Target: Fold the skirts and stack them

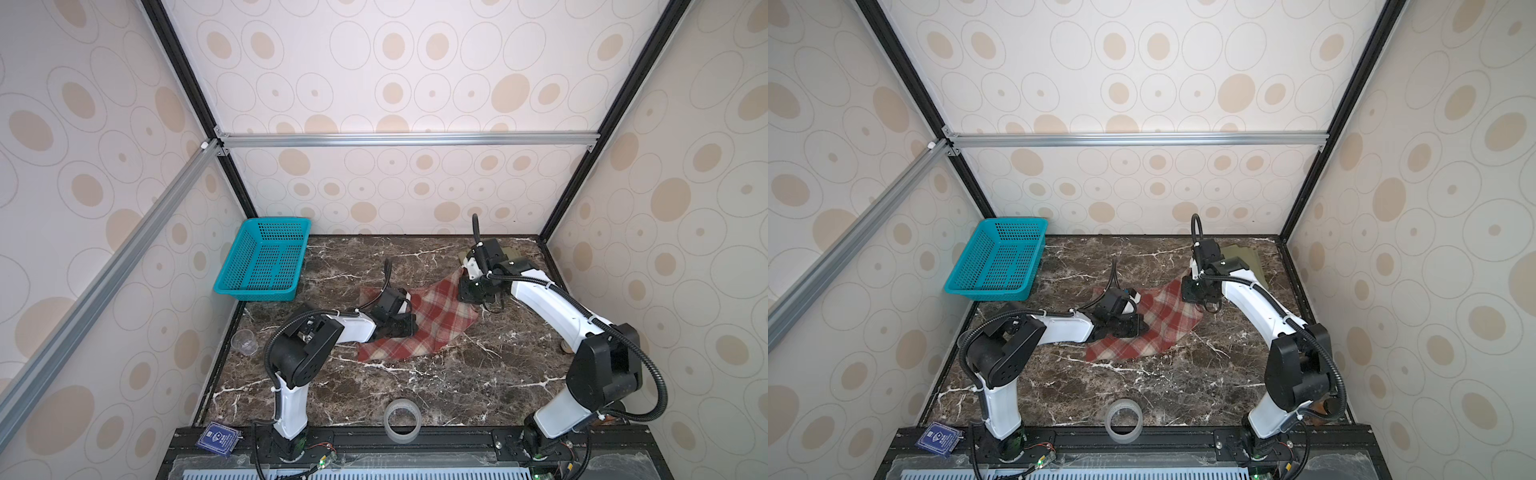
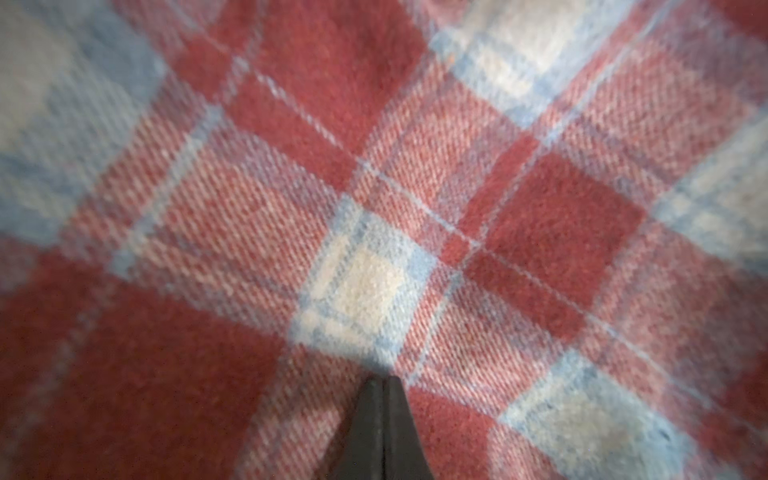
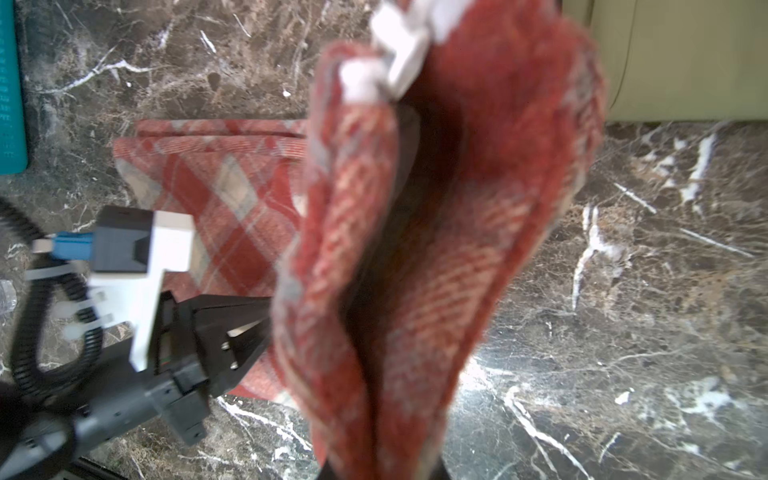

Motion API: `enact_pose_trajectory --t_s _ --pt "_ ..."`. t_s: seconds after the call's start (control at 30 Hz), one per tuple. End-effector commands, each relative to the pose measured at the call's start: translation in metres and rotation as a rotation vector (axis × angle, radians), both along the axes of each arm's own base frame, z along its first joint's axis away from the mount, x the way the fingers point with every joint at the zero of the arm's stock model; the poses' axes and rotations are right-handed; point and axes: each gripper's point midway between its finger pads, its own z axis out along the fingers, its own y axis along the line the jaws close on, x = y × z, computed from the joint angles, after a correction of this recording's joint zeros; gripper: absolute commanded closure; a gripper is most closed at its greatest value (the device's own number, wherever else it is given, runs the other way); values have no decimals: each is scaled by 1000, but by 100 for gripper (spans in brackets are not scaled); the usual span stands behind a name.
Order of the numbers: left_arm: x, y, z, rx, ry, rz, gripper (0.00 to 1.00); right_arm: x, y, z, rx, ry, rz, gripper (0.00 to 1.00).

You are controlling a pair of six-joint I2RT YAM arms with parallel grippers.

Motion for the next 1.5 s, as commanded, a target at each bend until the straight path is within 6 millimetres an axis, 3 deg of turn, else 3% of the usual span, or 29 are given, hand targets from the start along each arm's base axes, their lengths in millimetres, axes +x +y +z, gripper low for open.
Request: enact_pose_trajectory --t_s 0.0,0.23,0.47,0.7,0.8,1.03,1.23,1.47 --pt "-15 -7 -26 -3 71 5 97 -5 4 11 -45 1 17 100" --pt "-15 -25 -30 -67 69 8 97 -8 31 16 -45 3 38 100" --pt "-3 -32 -4 -73 15 -5 98 -9 60 7 26 14 34 100" --pt "12 1 45 -65 -35 24 97 -4 58 8 19 -2 18 100" --pt "16 26 51 -18 -50 35 97 -2 58 11 19 -9 16 100" --pt "7 85 35 115 -52 73 97 -1 59 14 22 -12 6 100" --pt "-11 96 18 139 -28 67 97 1 58 16 17 -19 -5 100" --pt "-26 94 -3 99 21 71 97 3 59 19 11 -21 -23 100"
